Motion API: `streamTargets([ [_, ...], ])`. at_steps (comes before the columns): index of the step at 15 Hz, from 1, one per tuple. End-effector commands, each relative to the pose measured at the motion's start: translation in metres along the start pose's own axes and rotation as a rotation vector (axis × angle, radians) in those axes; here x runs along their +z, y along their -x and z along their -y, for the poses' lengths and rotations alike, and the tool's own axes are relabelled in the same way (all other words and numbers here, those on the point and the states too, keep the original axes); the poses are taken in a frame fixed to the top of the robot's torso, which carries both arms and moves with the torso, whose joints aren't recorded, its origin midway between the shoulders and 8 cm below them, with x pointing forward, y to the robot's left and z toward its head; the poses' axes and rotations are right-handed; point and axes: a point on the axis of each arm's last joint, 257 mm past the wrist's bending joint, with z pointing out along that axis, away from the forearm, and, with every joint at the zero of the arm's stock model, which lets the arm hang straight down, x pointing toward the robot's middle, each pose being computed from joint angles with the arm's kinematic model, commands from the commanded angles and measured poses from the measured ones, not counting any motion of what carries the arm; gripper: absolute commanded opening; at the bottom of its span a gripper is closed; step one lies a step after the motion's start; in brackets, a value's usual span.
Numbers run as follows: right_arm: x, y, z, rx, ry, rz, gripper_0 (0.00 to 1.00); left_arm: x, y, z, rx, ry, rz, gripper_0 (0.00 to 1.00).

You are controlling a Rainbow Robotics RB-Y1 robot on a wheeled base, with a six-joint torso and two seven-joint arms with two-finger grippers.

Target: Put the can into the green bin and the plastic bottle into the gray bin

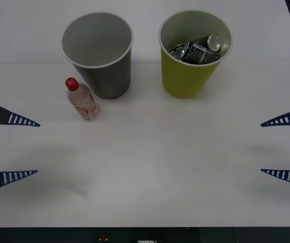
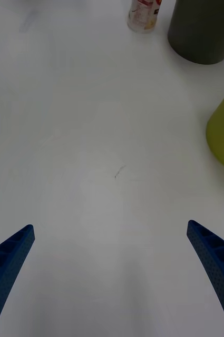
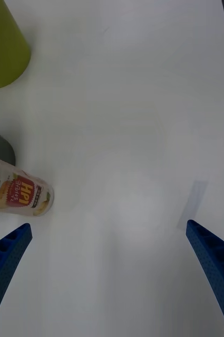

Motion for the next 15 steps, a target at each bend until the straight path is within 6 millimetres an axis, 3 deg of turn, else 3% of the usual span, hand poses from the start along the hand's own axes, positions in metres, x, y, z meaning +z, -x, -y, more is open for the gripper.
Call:
streamTargets([
  [1, 0.000, 0.000, 0.000, 0.000, 0.000, 0.000, 1.00, 0.003, 0.002, -0.004, -0.011, 0.026, 0.016, 1.00],
  [8, 0.000, 0.000, 0.000, 0.000, 0.000, 0.000, 1.00, 0.003, 0.005, -0.016, -0.025, 0.096, 0.014, 1.00],
  [11, 0.000, 0.000, 0.000, 0.000, 0.000, 0.000, 1.00, 0.000, 0.003, -0.018, -0.103, 0.139, 0.019, 1.00],
  [15, 0.000, 0.000, 0.000, 0.000, 0.000, 0.000, 1.00, 0.002, 0.006, -0.019, -0.351, 0.173, 0.071, 1.00],
])
